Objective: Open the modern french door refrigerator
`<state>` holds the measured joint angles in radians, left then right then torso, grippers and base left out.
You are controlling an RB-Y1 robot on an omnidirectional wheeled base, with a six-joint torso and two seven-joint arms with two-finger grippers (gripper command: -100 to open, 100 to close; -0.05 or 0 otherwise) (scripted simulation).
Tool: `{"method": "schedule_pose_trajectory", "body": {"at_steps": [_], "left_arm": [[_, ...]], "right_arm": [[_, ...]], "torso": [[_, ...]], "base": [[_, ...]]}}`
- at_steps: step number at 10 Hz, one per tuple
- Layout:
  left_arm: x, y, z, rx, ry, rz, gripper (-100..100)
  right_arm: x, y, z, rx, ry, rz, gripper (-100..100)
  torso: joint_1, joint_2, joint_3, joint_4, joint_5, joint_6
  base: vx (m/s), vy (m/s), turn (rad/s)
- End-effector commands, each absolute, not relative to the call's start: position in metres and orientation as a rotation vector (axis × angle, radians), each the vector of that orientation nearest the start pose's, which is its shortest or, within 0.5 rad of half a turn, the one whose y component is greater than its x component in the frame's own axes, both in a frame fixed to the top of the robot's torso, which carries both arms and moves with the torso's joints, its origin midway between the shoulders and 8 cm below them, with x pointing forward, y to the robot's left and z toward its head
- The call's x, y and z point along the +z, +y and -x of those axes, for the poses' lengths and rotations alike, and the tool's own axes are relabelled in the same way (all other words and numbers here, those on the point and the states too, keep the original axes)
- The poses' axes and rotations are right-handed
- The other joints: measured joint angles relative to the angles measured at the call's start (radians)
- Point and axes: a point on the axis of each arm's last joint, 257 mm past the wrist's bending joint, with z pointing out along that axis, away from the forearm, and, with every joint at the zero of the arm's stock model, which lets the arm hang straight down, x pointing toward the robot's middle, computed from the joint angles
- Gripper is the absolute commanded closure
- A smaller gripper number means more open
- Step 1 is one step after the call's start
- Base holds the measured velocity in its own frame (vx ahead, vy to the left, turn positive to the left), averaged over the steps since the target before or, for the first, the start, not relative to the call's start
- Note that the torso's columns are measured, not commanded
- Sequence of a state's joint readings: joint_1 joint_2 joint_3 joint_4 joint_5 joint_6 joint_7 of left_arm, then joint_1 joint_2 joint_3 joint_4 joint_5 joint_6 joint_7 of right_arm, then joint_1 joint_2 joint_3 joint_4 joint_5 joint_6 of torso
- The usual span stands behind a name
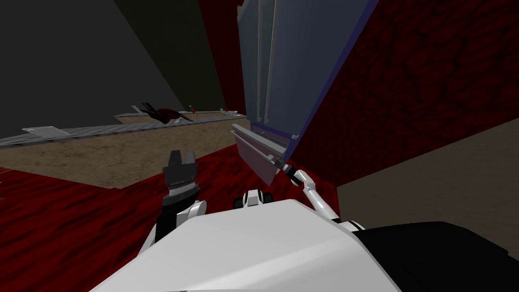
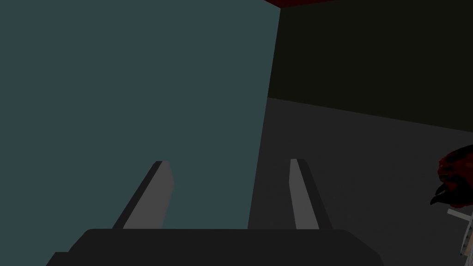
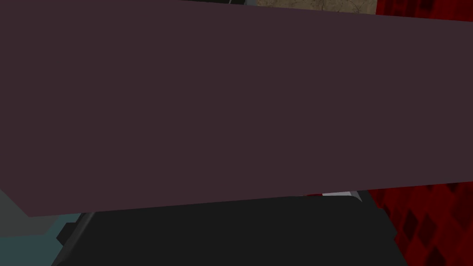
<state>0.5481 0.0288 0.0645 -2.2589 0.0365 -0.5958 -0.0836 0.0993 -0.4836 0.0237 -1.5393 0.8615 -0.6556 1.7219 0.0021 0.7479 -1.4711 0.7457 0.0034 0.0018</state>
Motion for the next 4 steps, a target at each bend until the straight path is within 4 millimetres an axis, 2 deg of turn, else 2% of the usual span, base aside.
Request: {"method": "schedule_pose_trajectory", "body": {"at_steps": [1, 4], "left_arm": [[0.0201, 0.3047, -0.3231, -1.173, 0.609, 0.591, 0], [0.0200, 0.3047, -0.3231, -1.173, 0.609, 0.591, 0]], "right_arm": [[-0.2221, -0.2226, -0.4635, -0.673, 0.809, 1.363, 0], [-0.2265, -0.2222, -0.4623, -0.668, 0.817, 1.368, 0]], "torso": [[-0.002, -0.002, -0.001, -0.002, -0.001, 0.000], [-0.002, -0.006, -0.003, -0.005, -0.002, 0.000]], "base": [[0.004, 0.006, 0.013], [0.001, 0.002, 0.004]]}}
